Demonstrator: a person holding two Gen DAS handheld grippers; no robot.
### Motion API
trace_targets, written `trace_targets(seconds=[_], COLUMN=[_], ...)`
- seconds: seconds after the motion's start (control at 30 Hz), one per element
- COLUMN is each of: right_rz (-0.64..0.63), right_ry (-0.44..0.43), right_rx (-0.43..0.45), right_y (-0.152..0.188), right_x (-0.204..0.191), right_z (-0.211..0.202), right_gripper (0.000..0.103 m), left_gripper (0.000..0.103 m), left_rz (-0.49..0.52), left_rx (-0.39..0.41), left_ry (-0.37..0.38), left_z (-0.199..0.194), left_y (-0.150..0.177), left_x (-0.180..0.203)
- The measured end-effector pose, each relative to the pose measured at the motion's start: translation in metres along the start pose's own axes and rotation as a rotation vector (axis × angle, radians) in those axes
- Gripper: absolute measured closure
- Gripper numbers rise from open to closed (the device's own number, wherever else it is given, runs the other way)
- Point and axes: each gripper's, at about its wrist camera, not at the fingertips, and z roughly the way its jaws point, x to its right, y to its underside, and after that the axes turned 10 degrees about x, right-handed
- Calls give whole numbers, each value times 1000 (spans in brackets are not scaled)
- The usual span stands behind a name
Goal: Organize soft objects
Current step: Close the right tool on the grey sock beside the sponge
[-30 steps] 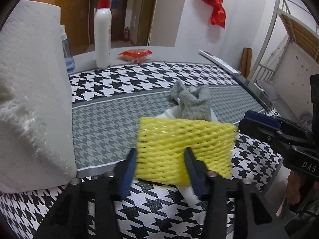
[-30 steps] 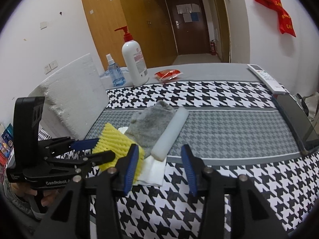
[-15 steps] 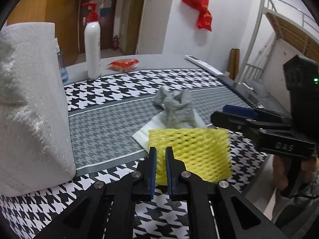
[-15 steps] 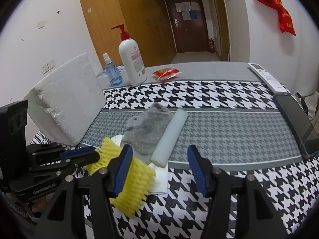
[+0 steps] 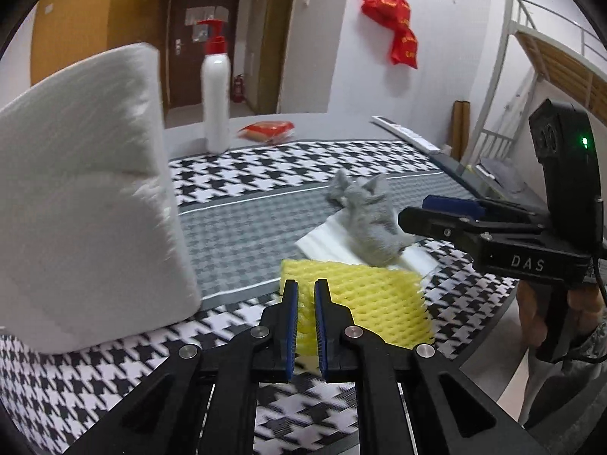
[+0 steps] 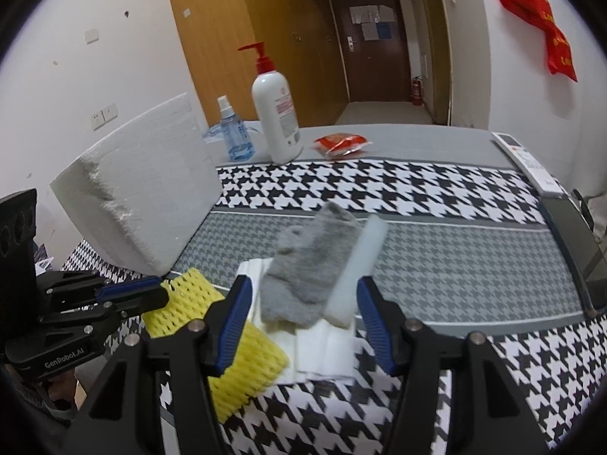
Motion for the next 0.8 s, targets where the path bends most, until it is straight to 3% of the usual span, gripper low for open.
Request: trace_targets(seconds=[0.17, 0.23, 0.27, 0.37, 0.4, 0.53, 0.8], right_rz=[-11, -8, -13, -30, -33, -44, -66], right_ry=[1, 6, 7, 7, 3, 6, 8], right_rx=[-17, -29, -33, -41, -43, -54, -80], right_y=[-4, -6, -6, -6, -6, -5, -5], right_x=[-6, -7, -7, -11, -12, -14, -13], right_z=[12, 17, 18, 22, 24, 29, 38], right_gripper=[41, 41, 41, 44, 46, 49, 67], left_gripper=[93, 88, 82, 52, 47, 45, 42], left_rz=[-16, -15, -16, -28, -32, -25, 53], left_rx=[4, 7, 7, 10, 13, 2, -35], left_ry=[-39, -40, -39, -38, -36, -19, 38], left_z=[-3, -5, -6, -9, -10, -10, -1], left_y=[3, 4, 4, 6, 6, 8, 15], left_x=[-9, -10, -11, -13, -14, -11, 14])
